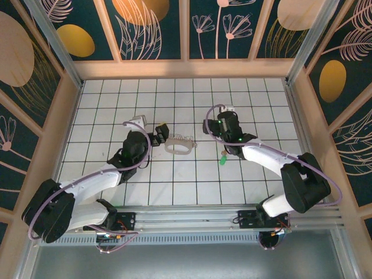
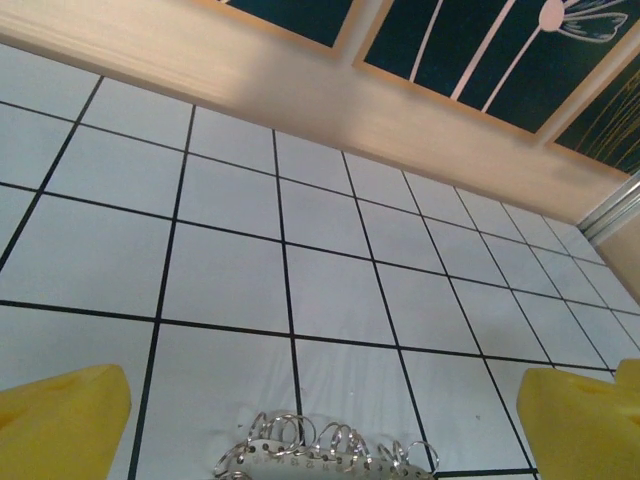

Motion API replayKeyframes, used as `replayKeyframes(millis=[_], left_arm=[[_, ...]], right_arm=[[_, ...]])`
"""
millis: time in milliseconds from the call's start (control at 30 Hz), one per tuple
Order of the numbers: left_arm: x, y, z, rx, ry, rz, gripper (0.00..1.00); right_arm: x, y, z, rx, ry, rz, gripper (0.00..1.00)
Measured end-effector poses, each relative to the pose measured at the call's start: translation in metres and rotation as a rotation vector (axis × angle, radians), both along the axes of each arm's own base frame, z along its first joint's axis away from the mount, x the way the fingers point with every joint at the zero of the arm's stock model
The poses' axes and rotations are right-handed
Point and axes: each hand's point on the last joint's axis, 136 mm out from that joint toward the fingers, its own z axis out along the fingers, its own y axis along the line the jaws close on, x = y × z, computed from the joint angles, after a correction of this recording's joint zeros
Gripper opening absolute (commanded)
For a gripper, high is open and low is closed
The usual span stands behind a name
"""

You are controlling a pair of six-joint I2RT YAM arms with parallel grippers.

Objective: Put the keys on the keyring

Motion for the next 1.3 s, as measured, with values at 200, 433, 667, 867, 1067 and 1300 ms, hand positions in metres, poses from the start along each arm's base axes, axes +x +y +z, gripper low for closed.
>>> replayKeyframes(millis=[200,433,667,867,1067,1300], left_arm=[[-0.007,0.004,-0.003,-0.03,-0.001,0.0,0.99],[-0.004,-0.009,-0.024,-0.038,0.077,-0.038,0.99],[-0.013,-0.032,-0.065,-0.033,0.204,-0.119,0.99],[-0.019,-0.048,-0.075,-0.058,0.243,-0.174,0.99],[-0.017,-0.054,-0.065,-0.114,0.214,-0.191,0.99],[-0.019,-0.054,-0.065,-0.134,0.209,-0.194,0.99]], right_arm=[[-0.017,0.01,-0.011,0.048,0.034,0.086,0.87],[-0.045,0.021,-0.042,0.117,0.133,0.178,0.89],[-0.07,0.049,-0.064,0.17,0.222,0.277,0.75],[-0.08,0.065,-0.084,0.209,0.297,0.324,0.72],[-0.087,0.077,-0.089,0.252,0.328,0.363,0.72],[-0.087,0.095,-0.089,0.266,0.344,0.409,0.72]])
